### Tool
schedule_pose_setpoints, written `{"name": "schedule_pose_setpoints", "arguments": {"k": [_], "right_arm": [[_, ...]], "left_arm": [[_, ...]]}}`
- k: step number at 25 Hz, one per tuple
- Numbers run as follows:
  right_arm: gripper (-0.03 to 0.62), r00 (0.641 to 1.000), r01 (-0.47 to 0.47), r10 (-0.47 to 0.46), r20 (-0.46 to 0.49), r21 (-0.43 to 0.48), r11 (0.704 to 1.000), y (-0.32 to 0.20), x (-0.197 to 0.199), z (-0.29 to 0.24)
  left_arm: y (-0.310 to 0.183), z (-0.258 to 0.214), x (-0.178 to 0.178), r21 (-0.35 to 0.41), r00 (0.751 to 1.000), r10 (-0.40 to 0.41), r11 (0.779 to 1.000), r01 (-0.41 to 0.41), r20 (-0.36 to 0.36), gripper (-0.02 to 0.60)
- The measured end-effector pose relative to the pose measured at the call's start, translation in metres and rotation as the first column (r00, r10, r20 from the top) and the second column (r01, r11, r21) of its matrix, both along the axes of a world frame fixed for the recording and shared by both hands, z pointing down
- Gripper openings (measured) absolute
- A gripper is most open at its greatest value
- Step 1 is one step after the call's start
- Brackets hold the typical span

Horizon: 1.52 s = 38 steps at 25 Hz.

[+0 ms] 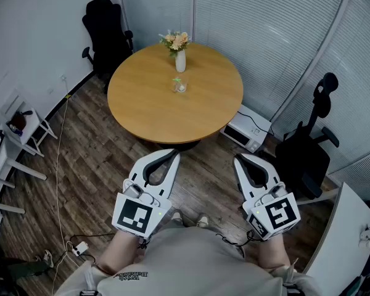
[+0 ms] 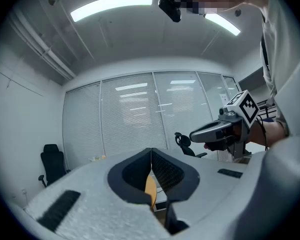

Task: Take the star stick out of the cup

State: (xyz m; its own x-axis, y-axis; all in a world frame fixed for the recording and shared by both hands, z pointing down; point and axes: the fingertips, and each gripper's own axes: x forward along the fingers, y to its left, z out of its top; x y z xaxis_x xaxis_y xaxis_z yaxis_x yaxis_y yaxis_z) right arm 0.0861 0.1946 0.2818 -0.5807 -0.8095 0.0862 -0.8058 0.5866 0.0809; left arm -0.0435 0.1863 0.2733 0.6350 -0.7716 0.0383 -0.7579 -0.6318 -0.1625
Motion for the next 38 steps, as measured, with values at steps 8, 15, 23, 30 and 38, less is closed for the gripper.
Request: {"name": "schedule_pose_setpoints", "arguments": {"k": [8, 15, 23, 30, 38], "right_arm": [[0.035, 1.000, -0.005, 0.005, 0.008, 0.012, 1.000, -0.003, 0.004, -0.001], [0.035, 1.000, 0.010, -0.010, 0.024, -0.004, 1.000, -0.005, 0.010, 0.006], [0.035, 0.999, 0.037, -0.037, 0.020, -0.017, 0.999, -0.009, 0.023, 0.012], [0.035, 0.999, 0.052, -0.051, 0.015, -0.013, 0.999, -0.010, 0.045, 0.014], [0.035, 0.996, 0.078, -0.078, 0.039, -0.015, 0.997, -0.011, 0.066, 0.021]], "left_arm": [[0.001, 0.007, 0.004, -0.010, 1.000, -0.011, 1.000, 0.012, 0.017, 0.023], [0.002, 0.012, 0.012, -0.023, 1.000, -0.014, 1.000, 0.015, 0.014, 0.023], [0.003, 0.016, 0.030, -0.029, 0.999, -0.024, 0.999, 0.025, 0.024, 0.023], [0.003, 0.019, 0.051, -0.017, 0.999, -0.043, 0.999, 0.043, 0.031, 0.023], [0.004, 0.026, 0.069, -0.020, 0.996, -0.079, 0.997, 0.080, 0.046, 0.023]]}}
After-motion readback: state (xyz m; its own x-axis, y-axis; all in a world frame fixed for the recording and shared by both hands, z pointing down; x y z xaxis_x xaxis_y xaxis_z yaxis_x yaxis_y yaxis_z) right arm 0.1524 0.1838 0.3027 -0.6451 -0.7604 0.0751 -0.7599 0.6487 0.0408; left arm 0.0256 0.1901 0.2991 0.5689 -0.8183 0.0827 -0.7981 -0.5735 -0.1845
